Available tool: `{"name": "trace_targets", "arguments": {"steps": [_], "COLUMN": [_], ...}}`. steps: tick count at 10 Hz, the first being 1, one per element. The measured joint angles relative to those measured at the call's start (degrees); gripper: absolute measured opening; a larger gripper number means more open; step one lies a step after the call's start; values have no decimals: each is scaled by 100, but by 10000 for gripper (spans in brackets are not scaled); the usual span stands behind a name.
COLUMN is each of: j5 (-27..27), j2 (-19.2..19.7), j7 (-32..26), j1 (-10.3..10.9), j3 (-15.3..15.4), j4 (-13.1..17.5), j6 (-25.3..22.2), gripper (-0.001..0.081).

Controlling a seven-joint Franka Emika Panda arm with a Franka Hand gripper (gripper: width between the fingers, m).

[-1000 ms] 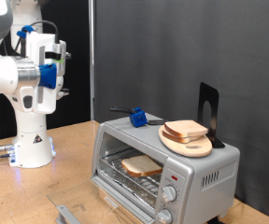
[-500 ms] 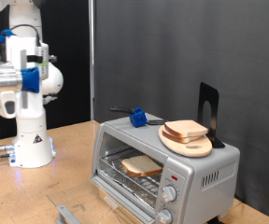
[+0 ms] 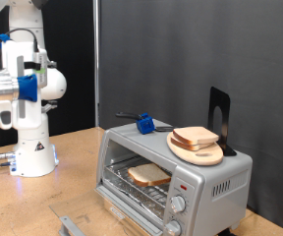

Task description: Make a piece of toast with the oven

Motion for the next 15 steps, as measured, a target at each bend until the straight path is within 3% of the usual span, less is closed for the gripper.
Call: {"name": "trace_targets", "arguments": {"steps": [2,5,11,15], "j5": [246,40,-684,-741], "j2": [317,944,1840,1984], "j7": [-349,-765,-942,-1051], "j1": [-7,-8,-62,-91], "j3": [-23,-29,-117,-167], "j4": [-3,226,974,1087], "j6": [586,933,943,934], "gripper": [682,682,682,682]}}
